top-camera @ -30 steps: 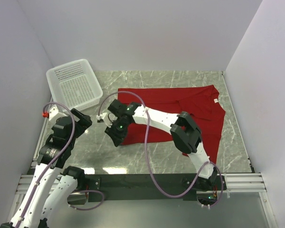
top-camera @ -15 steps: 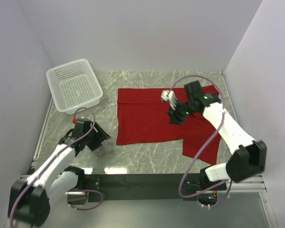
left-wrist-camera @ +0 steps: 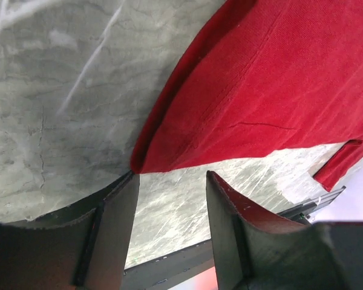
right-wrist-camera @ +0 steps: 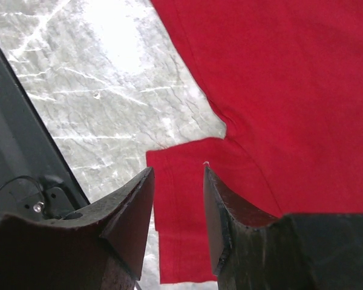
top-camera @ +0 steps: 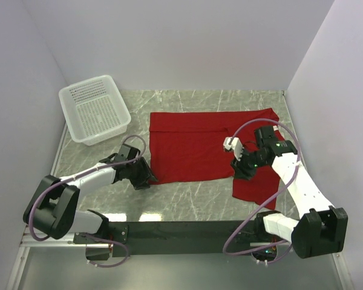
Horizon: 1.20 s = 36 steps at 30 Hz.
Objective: Fold and stack the t-shirts
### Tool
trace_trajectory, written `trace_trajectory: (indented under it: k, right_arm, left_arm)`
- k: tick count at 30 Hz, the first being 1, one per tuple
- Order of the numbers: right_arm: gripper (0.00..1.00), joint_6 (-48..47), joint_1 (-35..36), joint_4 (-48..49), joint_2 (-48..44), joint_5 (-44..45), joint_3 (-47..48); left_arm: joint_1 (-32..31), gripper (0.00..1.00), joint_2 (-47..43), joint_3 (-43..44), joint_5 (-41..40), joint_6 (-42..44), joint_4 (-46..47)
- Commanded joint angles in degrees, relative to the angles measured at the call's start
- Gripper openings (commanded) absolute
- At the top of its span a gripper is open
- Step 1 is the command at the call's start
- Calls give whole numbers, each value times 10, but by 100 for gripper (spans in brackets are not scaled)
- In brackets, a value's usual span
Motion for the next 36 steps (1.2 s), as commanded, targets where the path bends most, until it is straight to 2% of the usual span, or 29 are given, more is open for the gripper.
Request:
trace_trajectory:
  k: [1,10,12,16,17,19,20,23,29,33,36]
  right_arm:
    - [45,-8,-12,-10,-20,13,1]
    - [45,-61,-23,-55,-23,45,-4]
    - [45,-79,-25,-65,-26,53,-10]
    - [44,-148,-37,-81,-43,86,-43]
    - [44,-191,-52,-86,-55,106,-60]
    - [45,-237,-73,-95,-67,127,-80]
    - [45,-270,-77,-95,-77,154,-99]
    - [46,-299,-121,-97,-73,179,-116]
    - [49,-308,-139,-56,-50,243,-164]
    - [57,-304,-131,-55,-40,234,-171]
    - [57,-286,-110,-43,-36,226,-174]
  left_arm:
    - [-4,54,21,13,-56,3,-39]
    - [-4,52,4,9,-119,1,-48]
    - [-3,42,10,2,-118,-2,-37]
    - [-4,31,22,-8,-99,1,-11]
    - [-3,25,22,-10,-98,4,-8]
    - [-4,19,12,-12,-96,8,0]
    - [-3,12,7,-13,-93,11,2]
    - [-4,1,-13,-17,-85,16,15]
    - [-3,1,-39,-17,-76,23,26]
    - [-4,1,-47,-13,-71,28,25]
    - [-4,1,-49,-11,-64,29,25]
